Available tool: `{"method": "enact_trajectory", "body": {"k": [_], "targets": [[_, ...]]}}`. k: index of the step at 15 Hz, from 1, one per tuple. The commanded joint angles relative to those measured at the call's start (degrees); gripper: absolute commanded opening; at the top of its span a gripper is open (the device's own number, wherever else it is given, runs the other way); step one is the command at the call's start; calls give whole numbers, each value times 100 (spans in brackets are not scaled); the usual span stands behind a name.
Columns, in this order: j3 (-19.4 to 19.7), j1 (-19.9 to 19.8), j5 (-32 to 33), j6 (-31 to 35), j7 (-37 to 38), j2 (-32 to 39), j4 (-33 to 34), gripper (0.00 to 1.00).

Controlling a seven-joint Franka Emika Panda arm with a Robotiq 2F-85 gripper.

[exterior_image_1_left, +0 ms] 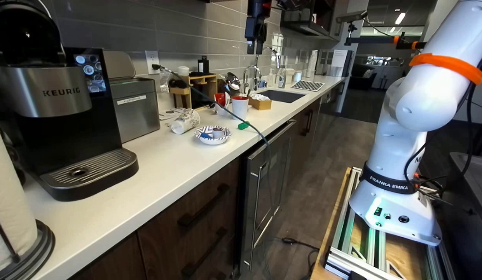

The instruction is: Pick up the green cylindrical block and place it in the bowl

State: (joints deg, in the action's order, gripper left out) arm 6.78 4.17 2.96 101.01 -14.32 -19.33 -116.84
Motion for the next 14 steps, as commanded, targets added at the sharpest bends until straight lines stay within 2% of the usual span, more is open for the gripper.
{"method": "enact_trajectory", "body": {"k": [1, 3, 5, 6, 8, 13, 14], "targets": [[1411, 779, 220, -254, -1620, 407, 627, 100], [2043, 1012, 120, -268, -2593, 666, 917, 100], [2402, 1018, -37, -330, -3561, 1017, 1224, 100], [1557, 209, -86, -23, -3026, 668, 776, 100], [1691, 166, -104, -39, -3501, 911, 974, 100], [1660, 214, -92, -121, -3567, 1057, 1121, 100], [1581, 179, -129, -143, -4060, 918, 1016, 100]]}}
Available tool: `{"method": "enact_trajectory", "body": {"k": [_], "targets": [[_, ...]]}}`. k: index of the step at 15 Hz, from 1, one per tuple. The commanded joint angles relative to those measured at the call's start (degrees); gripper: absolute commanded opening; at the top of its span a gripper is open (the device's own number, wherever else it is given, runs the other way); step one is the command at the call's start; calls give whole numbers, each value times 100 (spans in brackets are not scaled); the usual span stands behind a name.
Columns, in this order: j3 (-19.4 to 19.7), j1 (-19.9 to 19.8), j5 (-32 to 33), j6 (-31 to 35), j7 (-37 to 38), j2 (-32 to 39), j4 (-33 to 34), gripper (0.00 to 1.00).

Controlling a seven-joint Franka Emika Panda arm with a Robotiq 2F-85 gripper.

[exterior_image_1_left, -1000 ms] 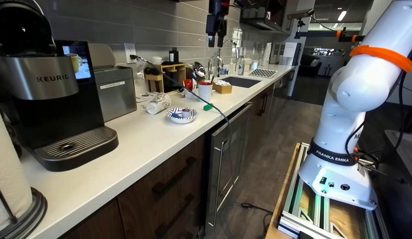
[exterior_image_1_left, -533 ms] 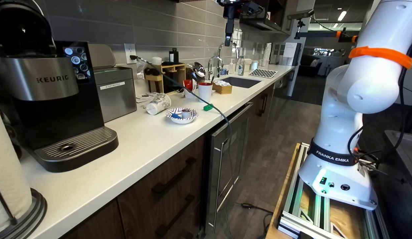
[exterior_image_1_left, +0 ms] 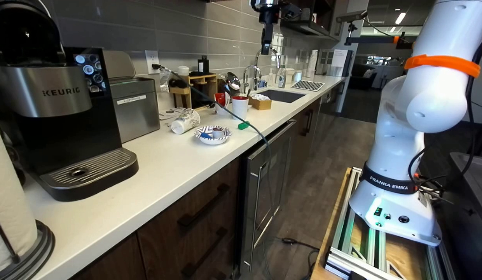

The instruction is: Pick up the green cylindrical block and place it in the bowl

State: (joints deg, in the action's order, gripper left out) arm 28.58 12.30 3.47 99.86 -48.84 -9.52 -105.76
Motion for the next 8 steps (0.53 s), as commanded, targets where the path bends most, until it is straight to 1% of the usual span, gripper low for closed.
{"method": "enact_trajectory", "body": {"k": [1, 4, 8], "targets": [[-769, -779, -141, 37, -1018, -244, -294, 100], [-1105, -1119, -58, 250, -1905, -736, -1065, 100], [-1272, -1253, -71, 614, -3057, -1222, -2175, 100]]}}
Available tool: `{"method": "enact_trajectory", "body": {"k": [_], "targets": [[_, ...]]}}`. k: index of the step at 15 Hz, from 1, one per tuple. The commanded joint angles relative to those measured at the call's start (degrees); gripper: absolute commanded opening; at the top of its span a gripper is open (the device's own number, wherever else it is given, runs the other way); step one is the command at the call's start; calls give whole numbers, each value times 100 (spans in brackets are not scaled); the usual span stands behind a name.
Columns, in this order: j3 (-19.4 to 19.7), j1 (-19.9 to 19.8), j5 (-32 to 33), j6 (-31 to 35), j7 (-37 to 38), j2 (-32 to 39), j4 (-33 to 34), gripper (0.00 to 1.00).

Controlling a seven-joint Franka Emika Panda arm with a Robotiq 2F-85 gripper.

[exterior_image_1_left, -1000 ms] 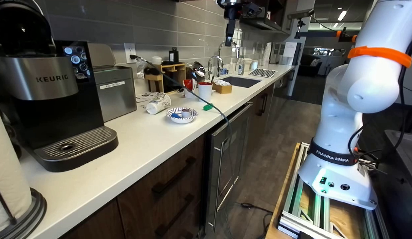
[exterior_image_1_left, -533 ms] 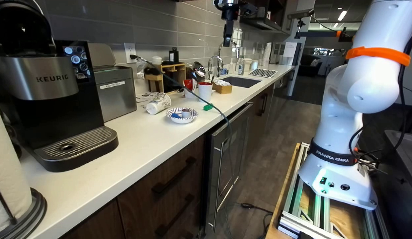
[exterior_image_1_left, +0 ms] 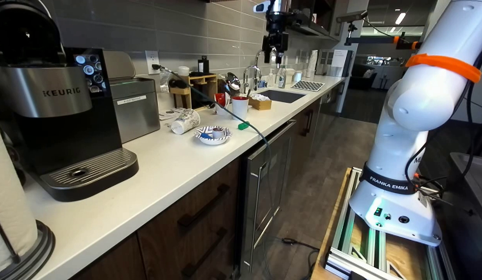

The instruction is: Pick up the green cylindrical block and place it in the bowl

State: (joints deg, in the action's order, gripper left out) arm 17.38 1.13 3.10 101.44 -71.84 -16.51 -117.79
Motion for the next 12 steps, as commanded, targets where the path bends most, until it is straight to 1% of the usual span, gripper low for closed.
{"method": "enact_trajectory", "body": {"k": [1, 4, 6, 7, 9, 11, 12], "targets": [[-159, -127, -71, 583, -1044, -546, -1168, 100], [-136, -77, -139, 727, -1967, -432, -1423, 100], [-137, -43, -217, 633, -2600, -211, -1294, 100], [-273, -209, -117, 572, -2095, -289, -1289, 100], [-282, -207, -164, 572, -2415, -224, -1286, 100], [-285, -208, -177, 572, -2499, -201, -1278, 100], [-354, -206, -102, 708, -2443, -407, -1401, 100]]}}
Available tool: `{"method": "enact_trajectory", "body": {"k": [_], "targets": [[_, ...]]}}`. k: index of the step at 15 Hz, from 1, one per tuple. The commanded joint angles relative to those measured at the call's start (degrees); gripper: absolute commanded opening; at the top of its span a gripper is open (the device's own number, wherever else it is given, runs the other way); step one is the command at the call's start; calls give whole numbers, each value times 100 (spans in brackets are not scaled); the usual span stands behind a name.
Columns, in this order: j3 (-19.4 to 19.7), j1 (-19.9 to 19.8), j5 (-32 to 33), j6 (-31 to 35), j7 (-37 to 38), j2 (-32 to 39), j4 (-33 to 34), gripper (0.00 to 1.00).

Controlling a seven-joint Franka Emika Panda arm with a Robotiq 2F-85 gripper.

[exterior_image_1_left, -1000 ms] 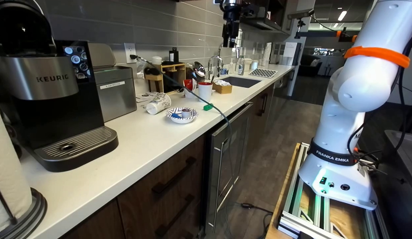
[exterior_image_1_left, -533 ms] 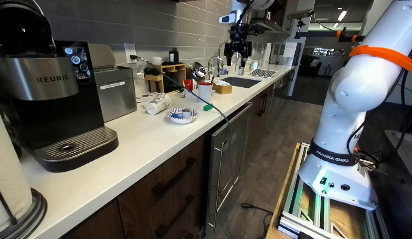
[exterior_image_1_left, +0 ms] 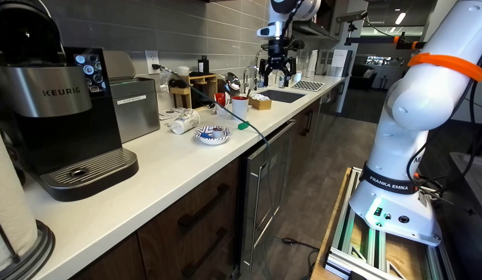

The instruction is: Pick up the green cylindrical block and place it in the bowl

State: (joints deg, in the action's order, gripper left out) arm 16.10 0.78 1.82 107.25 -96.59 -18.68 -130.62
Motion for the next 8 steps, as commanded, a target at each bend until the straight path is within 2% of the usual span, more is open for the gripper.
{"method": "enact_trajectory", "body": {"k": [1, 5, 7, 8], "targets": [[-292, -165, 162, 614, -79, -397, -298, 100], [-128, -122, 69, 1930, -1037, -294, -478, 100], [115, -43, -244, 2632, -1841, -188, -649, 100], [374, 133, -403, 2882, -2319, -85, -703, 100]]}}
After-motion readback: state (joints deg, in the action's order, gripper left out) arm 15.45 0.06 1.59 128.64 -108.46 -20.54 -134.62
